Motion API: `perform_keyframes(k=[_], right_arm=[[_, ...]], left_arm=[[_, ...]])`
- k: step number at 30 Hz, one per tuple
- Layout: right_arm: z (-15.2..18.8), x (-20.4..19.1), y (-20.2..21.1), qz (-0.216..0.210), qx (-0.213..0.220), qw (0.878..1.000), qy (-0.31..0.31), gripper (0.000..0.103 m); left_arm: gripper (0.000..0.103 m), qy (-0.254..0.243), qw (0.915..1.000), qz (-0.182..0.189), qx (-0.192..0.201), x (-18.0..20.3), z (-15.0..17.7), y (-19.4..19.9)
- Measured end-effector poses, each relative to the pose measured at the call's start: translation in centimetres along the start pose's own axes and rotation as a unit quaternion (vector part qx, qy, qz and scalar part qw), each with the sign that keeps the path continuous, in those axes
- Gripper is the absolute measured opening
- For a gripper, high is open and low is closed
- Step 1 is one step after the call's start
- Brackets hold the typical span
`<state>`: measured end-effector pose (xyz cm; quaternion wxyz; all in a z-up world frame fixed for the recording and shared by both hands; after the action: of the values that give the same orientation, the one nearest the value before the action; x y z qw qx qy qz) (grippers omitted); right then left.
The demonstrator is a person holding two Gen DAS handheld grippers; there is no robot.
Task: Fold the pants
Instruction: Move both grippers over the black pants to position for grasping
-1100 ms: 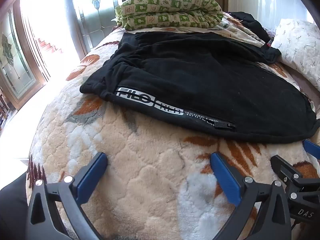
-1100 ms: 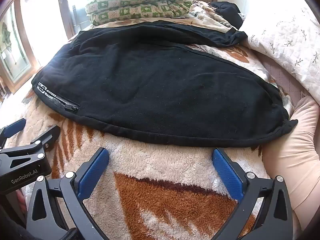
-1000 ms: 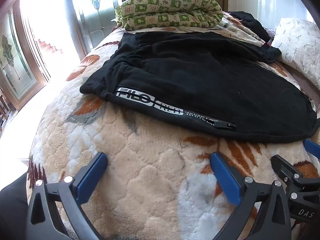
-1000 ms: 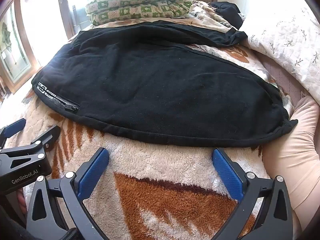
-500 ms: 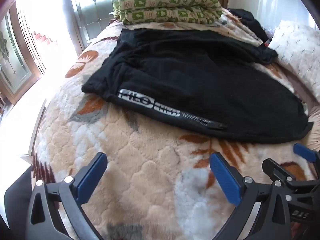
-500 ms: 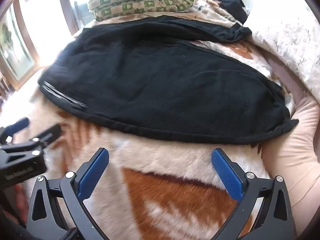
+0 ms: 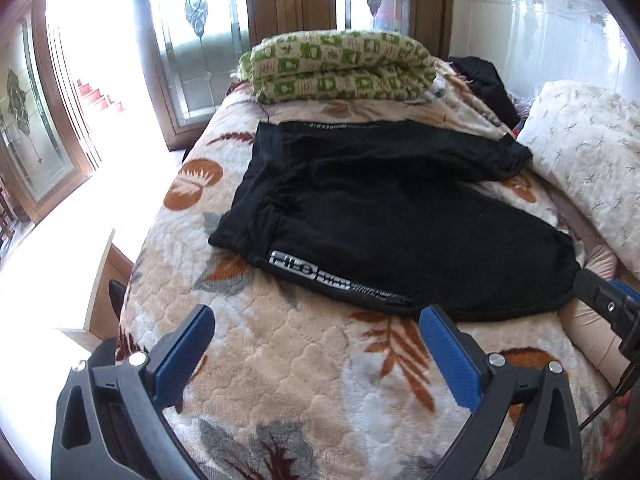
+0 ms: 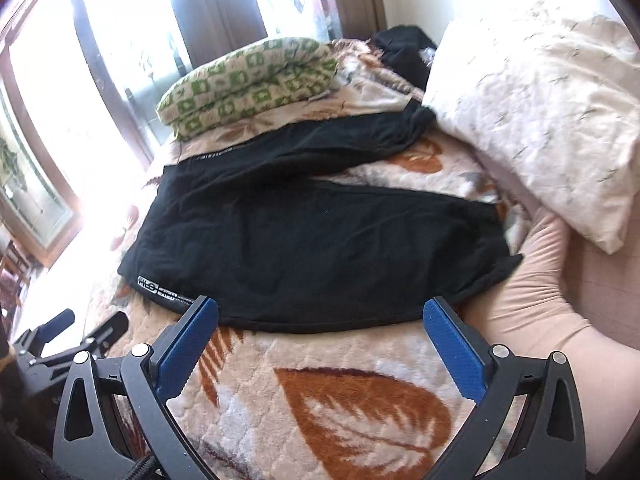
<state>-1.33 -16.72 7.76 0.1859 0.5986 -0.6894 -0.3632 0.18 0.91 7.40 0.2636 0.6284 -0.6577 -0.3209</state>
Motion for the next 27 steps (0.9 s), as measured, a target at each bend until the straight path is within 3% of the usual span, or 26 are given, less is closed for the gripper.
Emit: perform_keyframes(k=[10,16,27], right_arm=[[-1.6,-0.6,3.4,0.037,0.109,0.990,0.086,0.103],[-1.4,-1.5,3.7,0.035,0.114,0.987,0.112,0.103],[-1.3,-0.9,3.2,0.038,0.097,0.990,0.093,0.103]], left_arm=[[0.103,-0.007,0.9999,0.004,0.012,1.0,-1.0,1.4],[0.103,-0.006,0.9999,0.002,0.012,0.9,-0.9,1.6],[0.103,-0.014,0.9998,0.003,0.013,1.6,-1.2,1.8]])
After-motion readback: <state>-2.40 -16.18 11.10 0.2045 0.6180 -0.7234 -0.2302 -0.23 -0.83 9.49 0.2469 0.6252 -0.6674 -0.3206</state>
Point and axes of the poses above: each gripper's, at about its wrist camera, not at the fingertips, and y roughly against the way its jaws point, x to its right, z to its underside, the point moved 4 cm from there along -y, roughly the way its jaws point, and after that the axes turned 2 degrees about -z, right-handed, at the moved point
